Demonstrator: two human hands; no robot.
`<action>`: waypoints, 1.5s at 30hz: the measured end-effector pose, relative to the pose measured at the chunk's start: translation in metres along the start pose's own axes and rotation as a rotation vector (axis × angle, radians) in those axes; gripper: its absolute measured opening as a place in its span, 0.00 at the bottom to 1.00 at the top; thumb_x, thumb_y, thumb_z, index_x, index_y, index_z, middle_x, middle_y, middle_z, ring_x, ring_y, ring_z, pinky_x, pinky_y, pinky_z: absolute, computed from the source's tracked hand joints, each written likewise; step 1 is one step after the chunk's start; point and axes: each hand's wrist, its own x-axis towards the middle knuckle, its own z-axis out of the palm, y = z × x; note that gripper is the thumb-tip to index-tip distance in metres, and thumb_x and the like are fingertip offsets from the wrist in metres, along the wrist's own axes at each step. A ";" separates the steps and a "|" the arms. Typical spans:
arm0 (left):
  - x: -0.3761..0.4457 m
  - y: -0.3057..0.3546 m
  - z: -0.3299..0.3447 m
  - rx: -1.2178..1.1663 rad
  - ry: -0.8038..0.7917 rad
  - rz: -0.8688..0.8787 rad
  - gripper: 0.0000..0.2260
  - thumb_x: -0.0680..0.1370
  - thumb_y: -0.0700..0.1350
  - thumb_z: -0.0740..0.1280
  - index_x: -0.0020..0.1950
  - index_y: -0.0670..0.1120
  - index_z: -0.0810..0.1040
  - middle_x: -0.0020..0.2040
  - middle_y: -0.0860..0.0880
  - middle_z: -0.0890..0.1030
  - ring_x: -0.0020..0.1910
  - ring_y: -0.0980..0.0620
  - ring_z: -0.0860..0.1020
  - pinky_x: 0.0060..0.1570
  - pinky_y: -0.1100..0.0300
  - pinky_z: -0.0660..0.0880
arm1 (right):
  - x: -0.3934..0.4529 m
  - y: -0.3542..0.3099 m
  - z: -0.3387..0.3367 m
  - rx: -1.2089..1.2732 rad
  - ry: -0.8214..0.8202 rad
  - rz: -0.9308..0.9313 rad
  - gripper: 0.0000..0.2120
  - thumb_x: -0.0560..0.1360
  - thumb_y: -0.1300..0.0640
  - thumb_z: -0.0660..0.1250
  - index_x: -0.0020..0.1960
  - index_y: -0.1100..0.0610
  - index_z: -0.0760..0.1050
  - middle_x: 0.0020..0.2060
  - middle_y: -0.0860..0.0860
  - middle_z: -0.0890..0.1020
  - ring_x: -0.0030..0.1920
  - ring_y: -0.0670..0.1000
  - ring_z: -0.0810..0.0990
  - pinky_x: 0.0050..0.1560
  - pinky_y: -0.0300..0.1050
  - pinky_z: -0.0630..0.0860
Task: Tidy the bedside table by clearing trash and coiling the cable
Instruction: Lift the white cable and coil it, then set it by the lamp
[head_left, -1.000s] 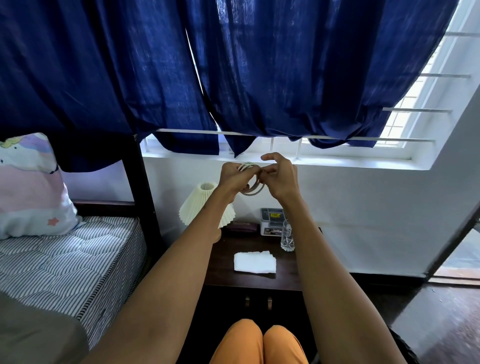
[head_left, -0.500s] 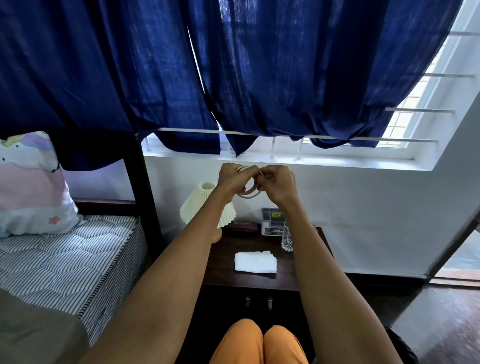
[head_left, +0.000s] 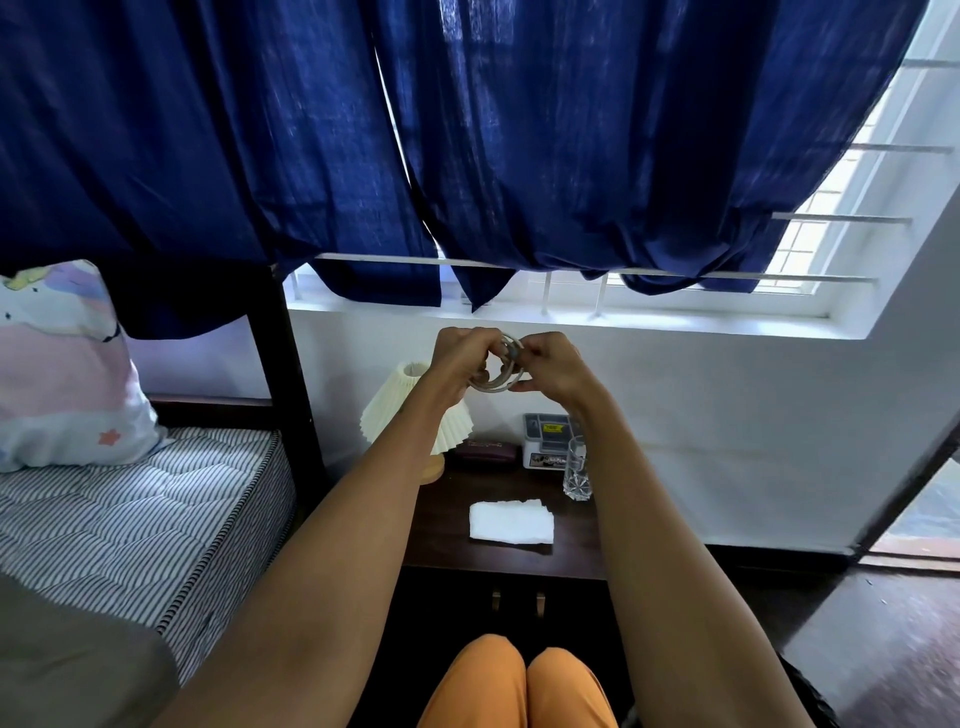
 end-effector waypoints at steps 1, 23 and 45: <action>0.000 0.001 0.000 -0.028 0.000 -0.009 0.09 0.67 0.32 0.63 0.28 0.42 0.72 0.25 0.47 0.68 0.23 0.53 0.62 0.25 0.64 0.61 | 0.000 -0.001 -0.002 0.020 -0.021 0.005 0.11 0.79 0.64 0.59 0.42 0.65 0.77 0.43 0.61 0.80 0.46 0.57 0.81 0.50 0.54 0.81; 0.003 0.003 0.013 -0.233 -0.112 -0.107 0.11 0.71 0.36 0.60 0.28 0.44 0.71 0.20 0.52 0.65 0.19 0.57 0.61 0.21 0.67 0.61 | -0.001 0.009 0.003 0.562 0.116 0.130 0.09 0.79 0.68 0.58 0.43 0.59 0.73 0.38 0.55 0.79 0.39 0.52 0.78 0.37 0.44 0.78; 0.007 -0.066 -0.026 -0.072 -0.066 -0.344 0.03 0.74 0.30 0.64 0.43 0.37 0.75 0.38 0.41 0.79 0.37 0.48 0.80 0.40 0.54 0.81 | 0.003 0.077 0.036 0.529 0.199 0.357 0.07 0.69 0.68 0.73 0.44 0.61 0.77 0.39 0.58 0.81 0.37 0.53 0.81 0.43 0.45 0.81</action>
